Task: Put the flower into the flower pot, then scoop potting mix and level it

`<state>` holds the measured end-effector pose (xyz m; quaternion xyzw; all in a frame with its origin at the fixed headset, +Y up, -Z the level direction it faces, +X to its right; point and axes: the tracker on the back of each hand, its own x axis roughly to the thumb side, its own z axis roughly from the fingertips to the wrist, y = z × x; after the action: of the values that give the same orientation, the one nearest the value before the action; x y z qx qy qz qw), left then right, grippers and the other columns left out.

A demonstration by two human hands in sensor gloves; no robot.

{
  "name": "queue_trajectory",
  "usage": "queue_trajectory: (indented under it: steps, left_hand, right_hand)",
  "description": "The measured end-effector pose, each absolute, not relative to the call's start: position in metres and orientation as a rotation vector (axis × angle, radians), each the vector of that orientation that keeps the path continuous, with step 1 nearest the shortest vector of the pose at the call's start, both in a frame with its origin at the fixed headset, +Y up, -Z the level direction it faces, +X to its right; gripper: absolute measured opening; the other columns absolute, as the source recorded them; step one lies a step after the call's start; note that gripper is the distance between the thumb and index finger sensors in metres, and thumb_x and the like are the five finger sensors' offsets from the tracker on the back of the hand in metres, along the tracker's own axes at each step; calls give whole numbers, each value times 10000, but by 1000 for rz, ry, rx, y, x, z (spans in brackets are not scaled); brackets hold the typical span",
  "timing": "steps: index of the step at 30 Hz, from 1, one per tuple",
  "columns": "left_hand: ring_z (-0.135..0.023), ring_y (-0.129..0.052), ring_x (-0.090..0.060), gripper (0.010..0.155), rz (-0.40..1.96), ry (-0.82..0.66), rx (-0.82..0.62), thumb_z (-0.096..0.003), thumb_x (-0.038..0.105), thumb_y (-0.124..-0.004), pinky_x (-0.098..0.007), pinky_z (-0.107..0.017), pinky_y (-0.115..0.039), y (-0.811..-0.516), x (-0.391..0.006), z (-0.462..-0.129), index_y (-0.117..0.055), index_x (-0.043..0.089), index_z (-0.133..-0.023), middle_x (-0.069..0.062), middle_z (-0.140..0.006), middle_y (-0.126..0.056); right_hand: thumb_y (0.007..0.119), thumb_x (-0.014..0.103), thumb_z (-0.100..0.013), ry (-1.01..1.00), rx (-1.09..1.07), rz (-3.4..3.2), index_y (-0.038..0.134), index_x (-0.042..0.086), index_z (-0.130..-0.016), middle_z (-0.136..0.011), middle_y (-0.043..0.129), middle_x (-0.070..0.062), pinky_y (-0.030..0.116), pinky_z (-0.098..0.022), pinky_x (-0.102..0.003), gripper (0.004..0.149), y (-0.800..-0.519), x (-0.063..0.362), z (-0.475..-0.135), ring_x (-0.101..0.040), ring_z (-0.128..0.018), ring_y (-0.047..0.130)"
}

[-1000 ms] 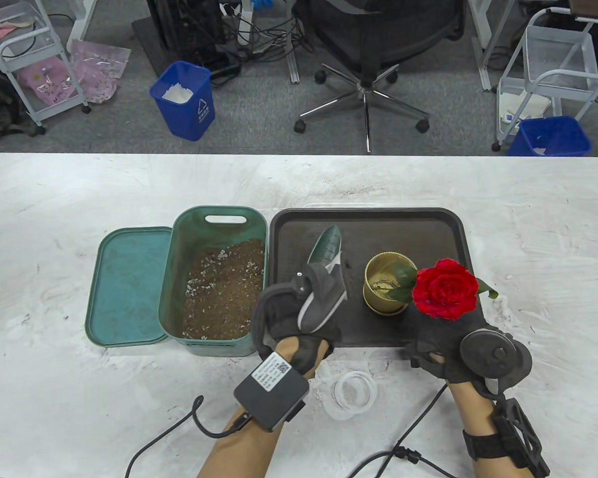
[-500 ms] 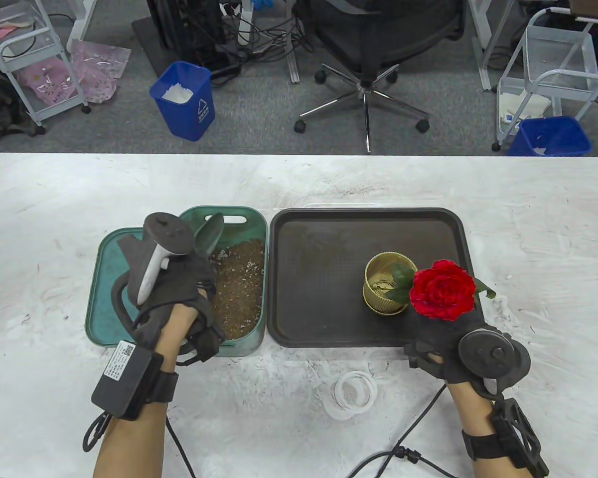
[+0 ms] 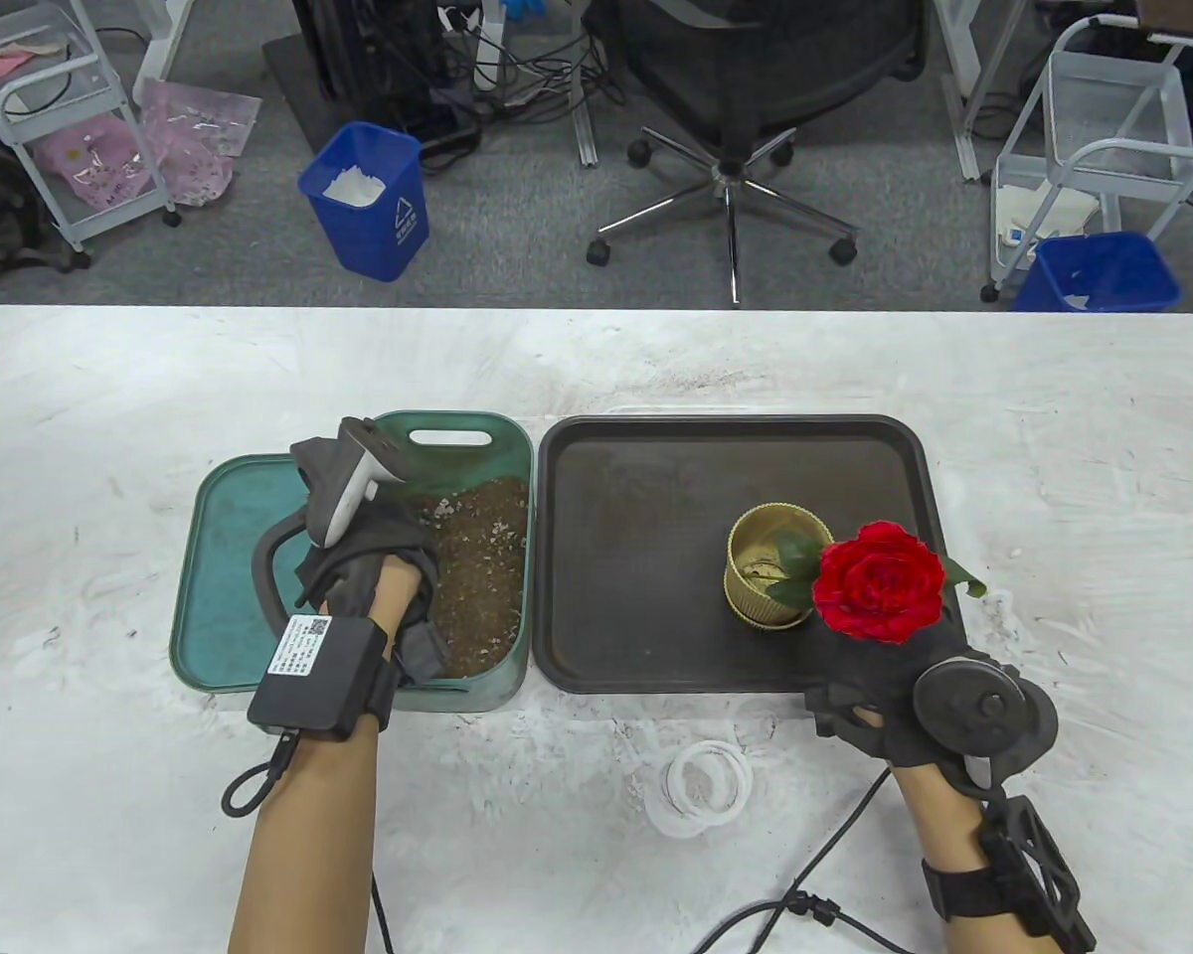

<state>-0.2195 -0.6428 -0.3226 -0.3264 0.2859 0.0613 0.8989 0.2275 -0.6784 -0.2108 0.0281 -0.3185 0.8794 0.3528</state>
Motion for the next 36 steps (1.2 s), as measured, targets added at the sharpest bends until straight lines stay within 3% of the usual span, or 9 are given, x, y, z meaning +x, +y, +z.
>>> queue_trajectory:
  steps: [15,23,36]
  left_hand:
    - [-99,-1100,-168,564,345,524,-812,-399,398,-692,-324,-103,-947,-670,-205,-332,-779,38,-825,-46,-521,-1009]
    - [-123,-1094,-137,569,604,514,-858,-417,405,-660,-298,-119,-948,-686,-198,-336,-737,34,-841,-20,-544,-984]
    - [-149,-1099,-122,567,929,488,-834,-432,411,-641,-279,-135,-958,-677,-206,-318,-708,39,-855,-15,-569,-968]
  right_hand:
    - [881,297,-353,-826,92,2276,916,196,-703,-648,1004,-133,934,-280,-501,365,-678,224,-210,-341,-409,1045]
    - [880,295,-352,-821,97,2272,917,198,-701,-649,1004,-133,933,-282,-502,364,-679,223,-209,-342,-409,1045]
    - [880,295,-350,-814,107,2264,917,197,-701,-649,1004,-133,934,-280,-500,365,-679,221,-209,-342,-408,1045]
